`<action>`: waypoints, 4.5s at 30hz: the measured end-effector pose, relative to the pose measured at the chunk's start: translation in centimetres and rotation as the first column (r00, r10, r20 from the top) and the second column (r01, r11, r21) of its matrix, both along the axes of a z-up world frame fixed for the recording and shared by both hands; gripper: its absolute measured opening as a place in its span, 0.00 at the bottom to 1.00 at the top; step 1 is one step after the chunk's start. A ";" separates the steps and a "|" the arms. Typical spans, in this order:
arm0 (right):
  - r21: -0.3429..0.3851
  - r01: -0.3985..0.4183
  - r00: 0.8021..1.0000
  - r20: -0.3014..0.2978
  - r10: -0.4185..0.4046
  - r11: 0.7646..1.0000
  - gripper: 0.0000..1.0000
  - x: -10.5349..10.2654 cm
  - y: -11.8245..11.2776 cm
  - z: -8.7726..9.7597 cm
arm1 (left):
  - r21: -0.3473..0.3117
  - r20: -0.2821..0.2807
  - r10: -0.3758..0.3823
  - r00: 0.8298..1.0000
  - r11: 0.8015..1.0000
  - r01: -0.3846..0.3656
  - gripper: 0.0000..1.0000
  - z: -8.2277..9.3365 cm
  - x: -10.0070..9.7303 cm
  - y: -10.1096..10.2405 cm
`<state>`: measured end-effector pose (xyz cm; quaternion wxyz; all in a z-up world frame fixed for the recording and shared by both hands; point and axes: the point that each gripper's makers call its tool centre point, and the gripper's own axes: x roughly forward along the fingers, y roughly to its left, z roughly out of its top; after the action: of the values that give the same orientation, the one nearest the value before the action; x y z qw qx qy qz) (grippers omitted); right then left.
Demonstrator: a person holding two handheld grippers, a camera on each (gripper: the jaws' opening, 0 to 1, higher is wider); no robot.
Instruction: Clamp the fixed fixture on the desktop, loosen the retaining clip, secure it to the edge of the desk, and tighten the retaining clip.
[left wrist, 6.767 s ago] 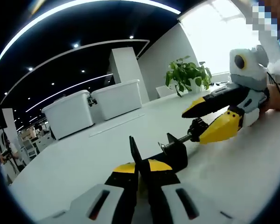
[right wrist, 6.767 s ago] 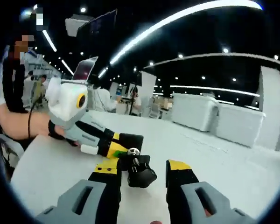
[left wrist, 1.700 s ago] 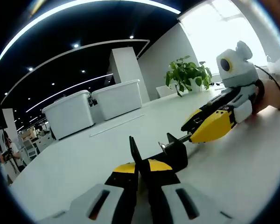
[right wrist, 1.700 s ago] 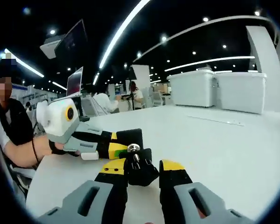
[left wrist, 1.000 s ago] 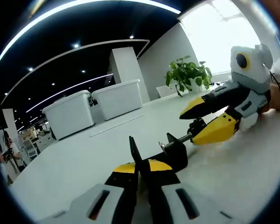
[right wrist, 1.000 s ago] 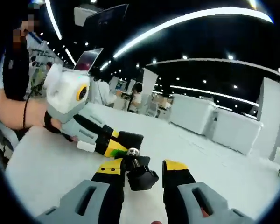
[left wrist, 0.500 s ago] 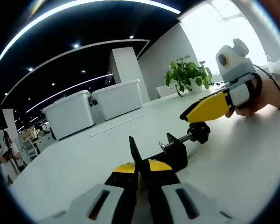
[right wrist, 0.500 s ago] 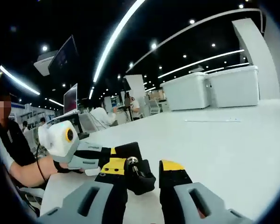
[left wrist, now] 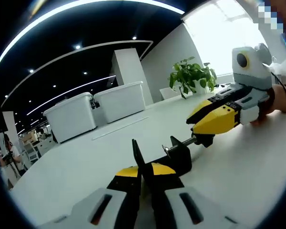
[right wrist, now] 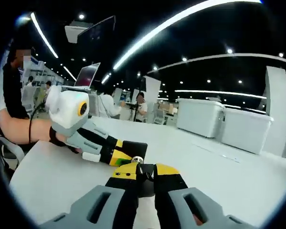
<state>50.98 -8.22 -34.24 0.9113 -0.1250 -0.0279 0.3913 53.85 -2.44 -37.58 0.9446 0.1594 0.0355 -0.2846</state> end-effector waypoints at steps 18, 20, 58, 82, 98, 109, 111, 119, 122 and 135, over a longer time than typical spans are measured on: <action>-0.232 0.026 0.975 0.223 0.027 0.972 0.13 -0.4 0.5 -0.2 | 0.000 -0.001 0.001 1.000 1.000 -0.001 0.07 -0.1 0.0 0.0; -0.043 0.002 1.000 0.021 -0.002 0.999 0.22 -0.2 0.2 -0.2 | 0.000 -0.001 0.001 1.000 1.000 -0.001 0.07 -0.1 0.0 0.0; -0.174 0.026 0.990 0.141 -0.001 0.984 0.23 0.1 0.2 -1.0 | -0.002 -0.003 0.001 1.000 1.000 -0.001 0.07 -0.1 0.1 0.1; 0.214 0.037 0.931 -0.363 0.045 0.976 0.26 0.6 -0.6 -1.4 | -0.001 -0.003 0.001 1.000 1.000 -0.001 0.07 -0.1 0.2 0.0; -0.080 -0.018 0.999 0.038 0.021 0.997 0.26 0.1 0.0 -1.0 | 0.000 -0.001 0.003 1.000 1.000 -0.003 0.07 -0.1 0.1 0.1; -0.279 0.047 0.971 0.240 0.022 0.959 0.27 0.2 0.4 -1.3 | 0.001 -0.001 0.004 1.000 1.000 -0.004 0.07 -0.1 0.0 0.1; -0.281 0.048 0.970 0.244 0.023 0.958 0.27 0.2 0.3 -1.3 | 0.001 0.000 0.004 1.000 1.000 -0.004 0.07 -0.1 0.0 0.1; 0.049 0.054 0.998 -0.034 -0.052 0.997 0.29 1.2 -1.4 0.3 | 0.002 0.000 0.003 1.000 1.000 -0.003 0.07 -0.1 0.0 0.1; 0.173 0.080 0.990 -0.128 -0.058 0.982 0.28 1.7 -2.4 1.0 | 0.001 -0.001 0.003 1.000 1.000 -0.003 0.07 -0.1 0.0 0.1; 0.087 0.008 0.979 -0.203 0.010 0.996 0.21 0.8 -0.8 -1.3 | 0.003 0.001 0.003 1.000 1.000 -0.003 0.07 -0.1 0.1 0.1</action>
<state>51.78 -9.01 -35.58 0.9137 -0.0444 0.0480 0.4011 53.94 -2.30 -37.66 0.9448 0.1609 0.0354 -0.2832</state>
